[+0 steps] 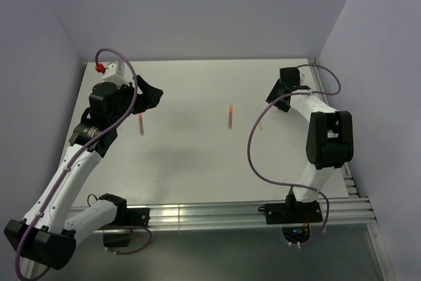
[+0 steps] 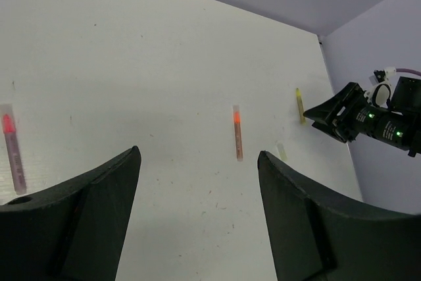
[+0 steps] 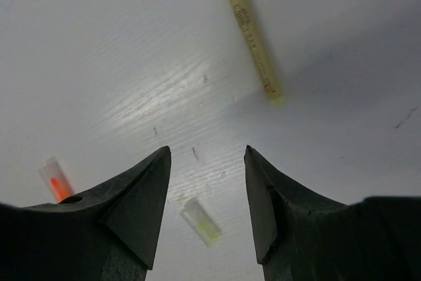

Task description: Insert the pens into the pen caps

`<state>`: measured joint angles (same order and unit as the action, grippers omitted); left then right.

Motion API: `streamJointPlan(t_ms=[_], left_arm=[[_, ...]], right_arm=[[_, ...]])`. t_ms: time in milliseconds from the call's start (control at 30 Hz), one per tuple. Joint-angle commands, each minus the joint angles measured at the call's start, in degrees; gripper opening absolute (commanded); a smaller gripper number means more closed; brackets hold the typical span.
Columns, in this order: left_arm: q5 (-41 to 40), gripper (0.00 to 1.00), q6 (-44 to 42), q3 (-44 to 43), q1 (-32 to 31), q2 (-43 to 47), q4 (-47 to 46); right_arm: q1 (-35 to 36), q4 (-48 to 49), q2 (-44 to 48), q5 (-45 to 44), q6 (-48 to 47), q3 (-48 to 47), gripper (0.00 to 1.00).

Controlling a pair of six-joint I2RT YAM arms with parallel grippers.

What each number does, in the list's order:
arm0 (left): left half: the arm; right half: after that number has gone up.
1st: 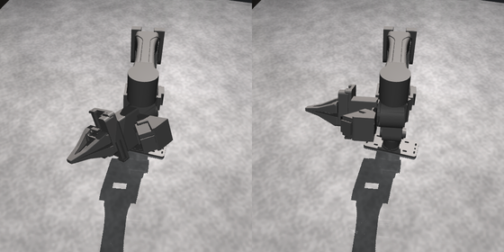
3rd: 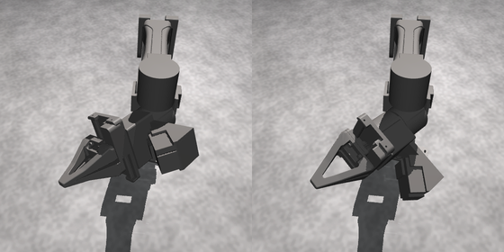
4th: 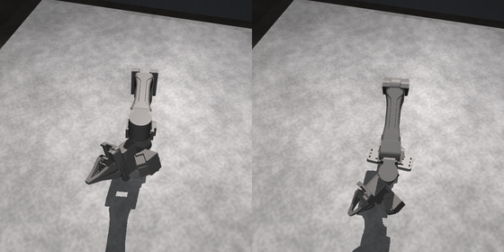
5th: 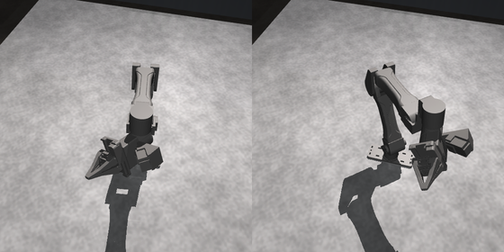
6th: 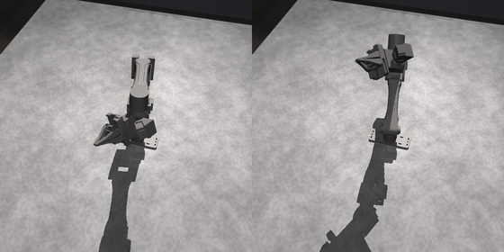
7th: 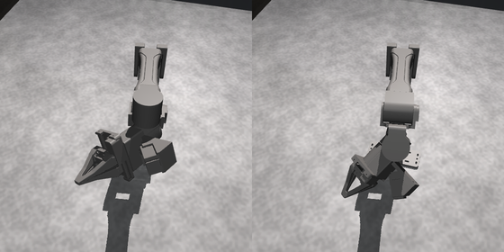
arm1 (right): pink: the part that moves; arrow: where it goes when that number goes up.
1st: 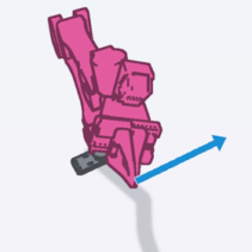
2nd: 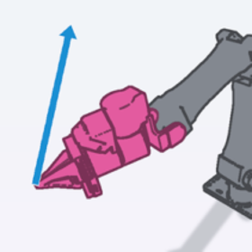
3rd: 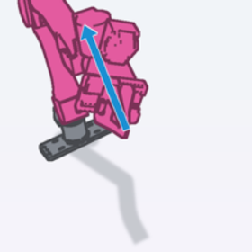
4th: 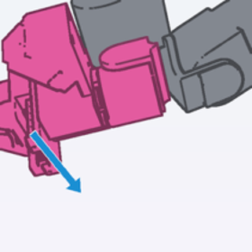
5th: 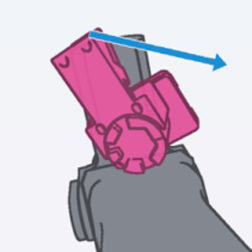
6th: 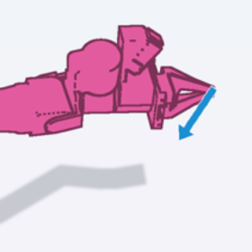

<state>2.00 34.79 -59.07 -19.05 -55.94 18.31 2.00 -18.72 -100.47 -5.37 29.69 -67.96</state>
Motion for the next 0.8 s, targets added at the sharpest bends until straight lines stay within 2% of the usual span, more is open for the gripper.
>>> streamJointPlan(t_ms=[0, 67, 100, 133, 167, 233, 267, 300, 333, 367, 500, 767], left_arm=[[-1.12, 0.77, 1.69, -0.87, 1.12, -1.62, -0.55], [-1.65, 0.75, 3.09, -1.31, 2.43, -2.41, 0.15], [-3.82, 0.75, 3.53, -1.57, 2.79, -3.03, 1.02], [-6.37, 0.75, 5.62, -1.84, 3.92, -3.38, 1.73], [-12.40, 0.75, 7.30, -1.84, 4.71, -4.43, 2.78], [-17.44, 0.69, 12.46, -0.79, 8.82, -6.54, 2.79], [-16.77, 0.68, 14.67, -0.26, 11.03, -10.20, 3.05], [-15.81, 0.60, 16.79, -0.08, 13.92, -12.67, 4.44], [-15.80, 0.56, 20.29, -0.17, 19.52, -15.40, 5.33], [-16.06, 0.52, 21.45, -0.60, 22.45, -20.91, 6.03], [-14.76, 0.49, 25.85, 0.96, 31.33, -29.12, 2.53], [-20.37, 0.48, 29.90, 0.44, 32.76, -38.00, 3.05]], right_arm=[[-1.47, -1.23, -2.36, -2.98, -1.39, -4.35, 0.57], [-1.56, -3.51, -5.52, -5.09, -1.74, -7.08, 0.56], [-1.56, -4.04, -6.31, -3.27, -2.18, -9.36, 0.56], [-1.56, -3.17, -6.84, -1.59, -2.44, -9.81, 0.55], [-1.56, -2.29, -6.94, 0.16, -2.36, -9.64, 0.55], [-1.04, -2.63, -7.63, 0.80, -1.92, -10.34, 0.55], [-0.42, -2.98, -7.81, 0.80, -2.01, -10.78, 0.55], [0.10, -2.90, -7.99, 1.32, -2.01, -11.39, 0.55], [0.98, -2.38, -7.64, 2.37, -1.83, -11.31, 0.55], [1.34, -2.03, -7.38, 2.99, -1.83, -11.14, 0.55], [3.09, -0.53, -5.45, 5.10, -2.35, -10.26, 0.55], [3.54, 2.64, -1.58, 8.70, -2.53, -5.87, 0.55]])
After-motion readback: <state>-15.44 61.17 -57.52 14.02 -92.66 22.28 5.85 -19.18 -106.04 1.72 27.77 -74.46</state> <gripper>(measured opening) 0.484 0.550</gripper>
